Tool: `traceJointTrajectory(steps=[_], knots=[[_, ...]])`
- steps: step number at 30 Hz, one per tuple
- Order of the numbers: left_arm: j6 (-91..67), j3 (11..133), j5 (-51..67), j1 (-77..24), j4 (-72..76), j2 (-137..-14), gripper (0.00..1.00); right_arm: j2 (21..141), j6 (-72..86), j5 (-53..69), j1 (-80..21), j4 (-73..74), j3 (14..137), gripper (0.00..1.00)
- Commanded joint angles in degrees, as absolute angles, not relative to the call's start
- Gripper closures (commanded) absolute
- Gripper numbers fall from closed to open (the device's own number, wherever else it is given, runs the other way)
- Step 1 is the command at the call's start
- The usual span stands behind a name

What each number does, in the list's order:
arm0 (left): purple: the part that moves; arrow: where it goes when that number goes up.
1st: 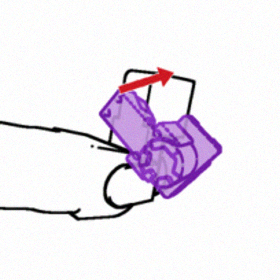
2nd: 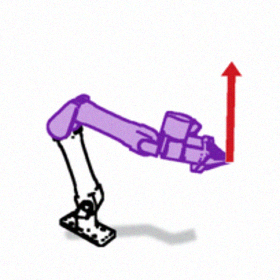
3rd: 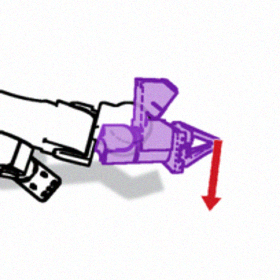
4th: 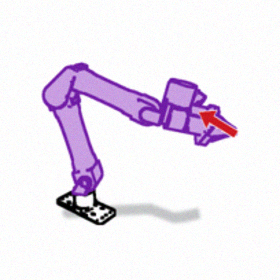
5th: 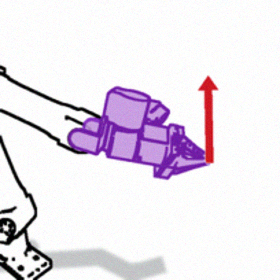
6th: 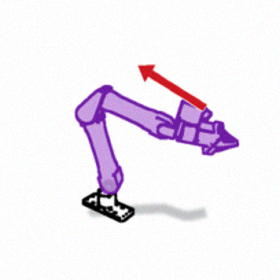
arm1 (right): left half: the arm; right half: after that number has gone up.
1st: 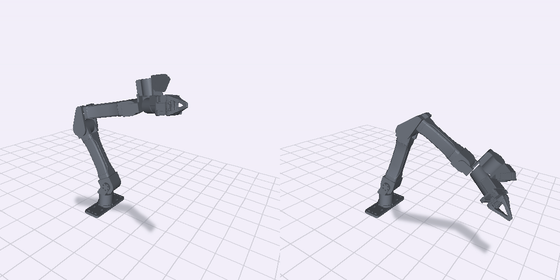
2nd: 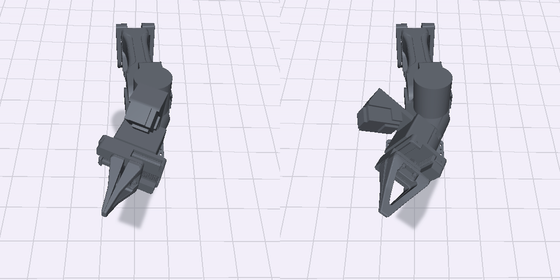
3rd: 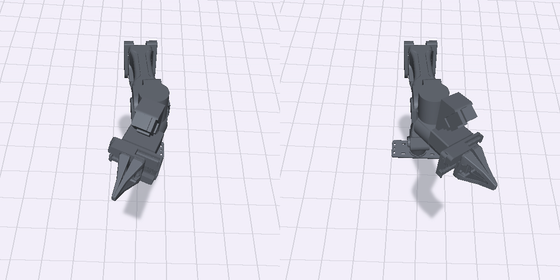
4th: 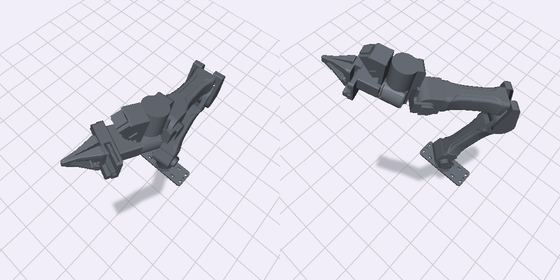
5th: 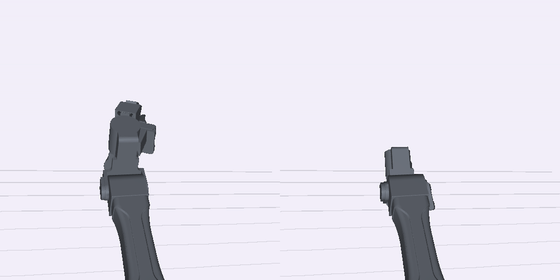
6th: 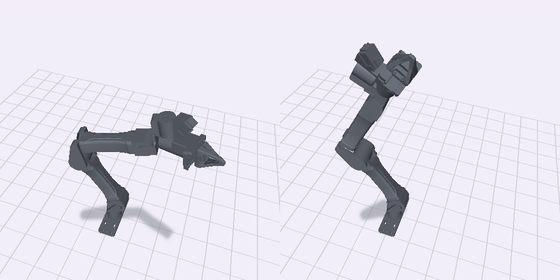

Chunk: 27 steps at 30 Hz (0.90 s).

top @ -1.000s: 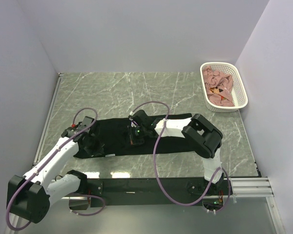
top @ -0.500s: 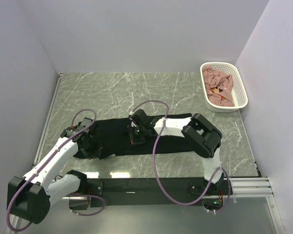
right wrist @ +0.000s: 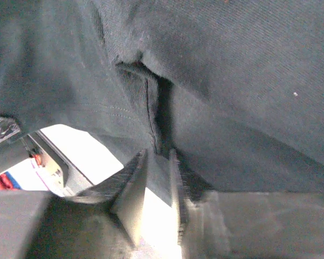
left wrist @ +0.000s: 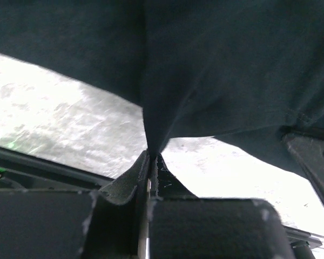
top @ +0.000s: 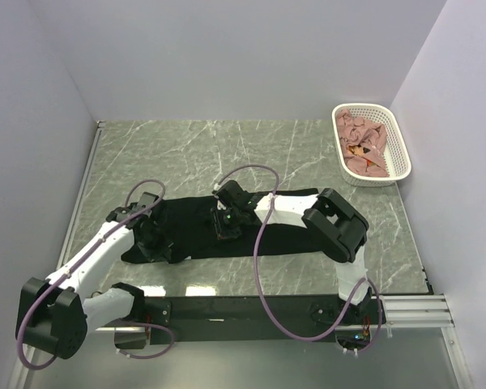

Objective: Fold and stack the t-shirts
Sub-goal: Fold the tshirt

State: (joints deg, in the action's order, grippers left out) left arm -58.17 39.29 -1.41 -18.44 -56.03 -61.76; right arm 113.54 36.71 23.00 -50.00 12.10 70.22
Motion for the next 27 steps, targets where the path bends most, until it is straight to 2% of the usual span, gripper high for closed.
traceJointTrajectory(steps=[1,4,7,8,11,15,19,27], knots=[[-57.0,39.9,1.0,-18.2,-51.8,-63.4,0.94,109.3,34.0,19.0,-49.8,15.5,72.2,0.67],[-56.9,38.9,3.1,-18.2,-50.6,-64.2,0.88,105.9,32.3,16.4,-49.7,17.5,71.5,0.59],[-57.2,39.4,1.9,-18.2,-52.4,-62.0,0.74,101.7,30.7,12.2,-49.7,19.5,70.1,0.52],[-57.7,40.4,1.3,-18.2,-53.2,-60.1,0.65,99.6,30.3,10.4,-49.5,19.9,69.6,0.51],[-58.8,43.2,0.2,-18.1,-55.8,-57.3,0.54,95.9,28.8,8.3,-48.3,20.9,67.0,0.48],[-59.1,43.9,-1.7,-17.3,-55.4,-55.9,0.58,92.2,28.6,8.1,-44.8,20.7,62.4,0.48],[-58.4,42.8,-2.9,-17.1,-54.2,-57.0,0.53,88.8,27.9,9.5,-43.9,19.0,58.1,0.48],[-56.0,41.7,-5.4,-13.7,-42.7,-61.7,0.64,86.0,29.6,14.3,-43.6,12.6,52.1,0.5]])
